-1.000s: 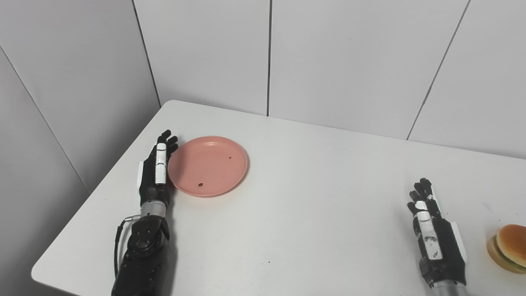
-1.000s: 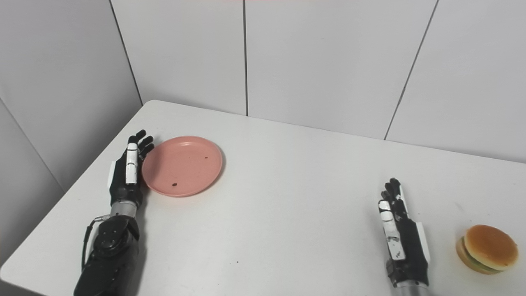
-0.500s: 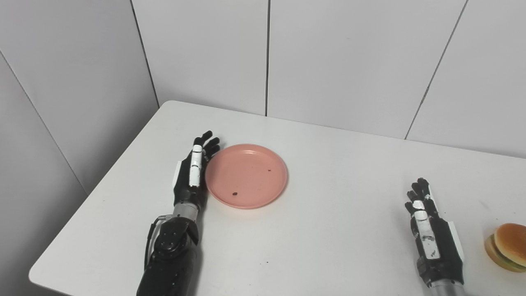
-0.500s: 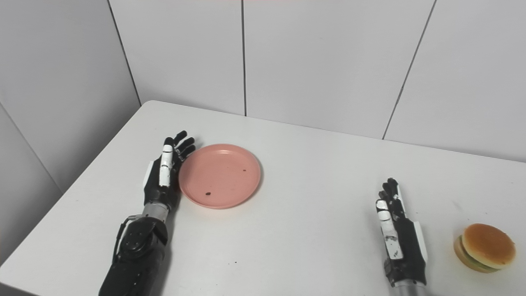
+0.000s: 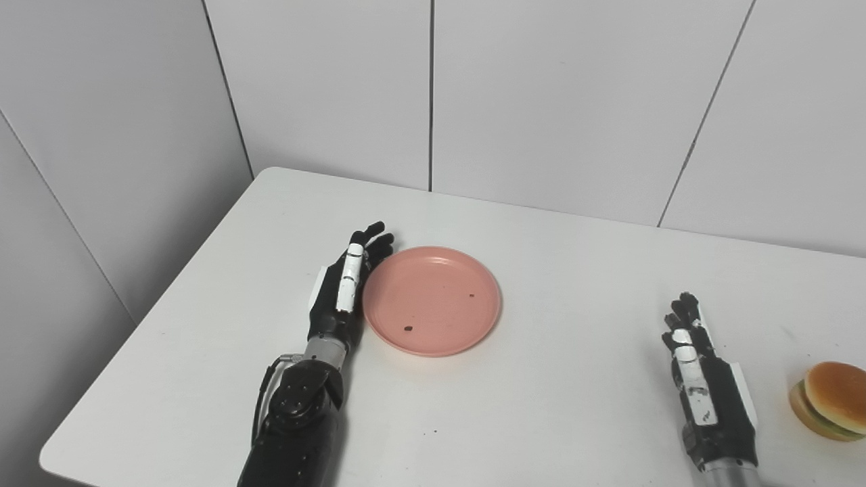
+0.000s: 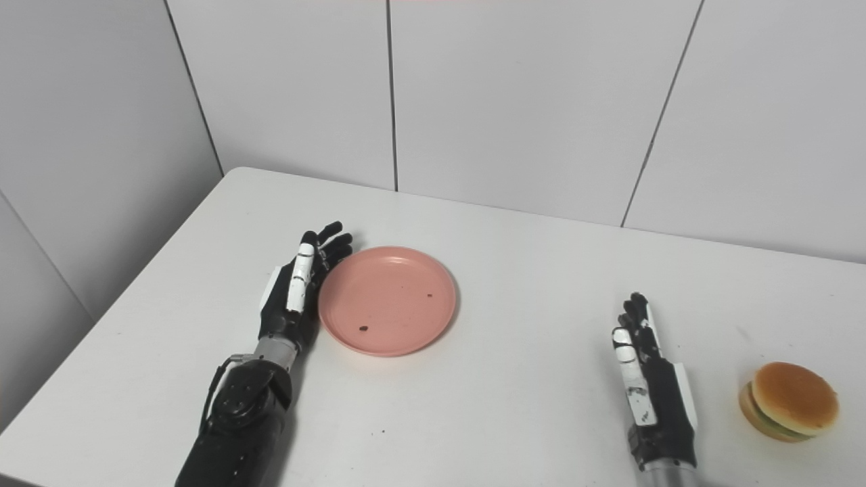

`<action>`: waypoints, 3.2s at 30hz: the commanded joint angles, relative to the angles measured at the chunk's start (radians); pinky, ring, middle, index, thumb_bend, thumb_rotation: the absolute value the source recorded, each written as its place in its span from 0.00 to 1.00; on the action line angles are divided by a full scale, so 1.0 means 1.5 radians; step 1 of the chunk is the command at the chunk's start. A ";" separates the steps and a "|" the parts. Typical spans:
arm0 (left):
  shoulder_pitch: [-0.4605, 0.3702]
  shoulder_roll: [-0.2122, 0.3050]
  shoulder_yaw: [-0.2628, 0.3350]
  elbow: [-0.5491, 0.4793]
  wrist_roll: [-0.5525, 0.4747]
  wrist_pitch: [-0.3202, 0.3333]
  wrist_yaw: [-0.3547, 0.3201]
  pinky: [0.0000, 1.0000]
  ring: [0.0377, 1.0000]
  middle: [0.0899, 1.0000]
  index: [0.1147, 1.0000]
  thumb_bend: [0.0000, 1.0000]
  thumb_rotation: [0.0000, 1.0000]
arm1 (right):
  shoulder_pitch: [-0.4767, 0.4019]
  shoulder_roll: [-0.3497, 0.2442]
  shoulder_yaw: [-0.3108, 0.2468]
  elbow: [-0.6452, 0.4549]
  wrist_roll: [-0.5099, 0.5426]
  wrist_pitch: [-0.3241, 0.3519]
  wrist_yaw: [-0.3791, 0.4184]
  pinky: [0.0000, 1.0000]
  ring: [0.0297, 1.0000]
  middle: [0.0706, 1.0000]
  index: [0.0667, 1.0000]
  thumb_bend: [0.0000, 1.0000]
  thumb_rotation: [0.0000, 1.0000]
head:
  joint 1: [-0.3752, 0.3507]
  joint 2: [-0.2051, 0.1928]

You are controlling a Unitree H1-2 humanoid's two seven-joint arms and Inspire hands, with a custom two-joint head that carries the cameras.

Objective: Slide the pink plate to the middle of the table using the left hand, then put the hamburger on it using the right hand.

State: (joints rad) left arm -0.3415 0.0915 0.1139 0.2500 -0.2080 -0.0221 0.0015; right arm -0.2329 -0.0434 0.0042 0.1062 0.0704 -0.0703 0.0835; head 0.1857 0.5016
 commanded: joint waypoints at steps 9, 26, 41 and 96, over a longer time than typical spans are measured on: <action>0.018 -0.023 -0.040 0.016 0.024 0.000 -0.030 0.87 0.86 0.84 0.82 0.55 1.00 | 0.013 0.019 0.006 0.016 -0.013 -0.025 -0.010 1.00 0.98 0.99 1.00 0.50 0.84 | -0.025 0.001; 0.036 -0.044 -0.090 0.005 0.071 0.010 -0.047 0.86 0.85 0.82 0.81 0.48 1.00 | 0.010 0.043 0.012 0.012 -0.033 -0.017 -0.031 1.00 0.99 0.99 1.00 0.57 0.82 | -0.091 0.004; 0.066 -0.055 -0.121 -0.016 0.058 0.032 -0.060 0.88 0.86 0.84 0.82 0.53 1.00 | 0.004 0.060 0.026 0.018 -0.066 -0.027 -0.055 1.00 0.97 0.97 0.99 0.58 0.86 | -0.146 0.011; 0.113 -0.068 -0.219 0.006 0.101 -0.052 -0.086 0.96 0.97 0.96 0.95 0.47 1.00 | -0.006 0.085 0.030 0.019 -0.061 -0.056 -0.074 0.97 0.97 0.97 0.99 0.58 0.85 | -0.207 0.005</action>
State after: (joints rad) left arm -0.2570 0.0180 -0.1927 0.1861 -0.0538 -0.0767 -0.1100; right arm -0.2421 0.0740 0.0511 0.1329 -0.0269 -0.0993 -0.0236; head -0.1258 0.5077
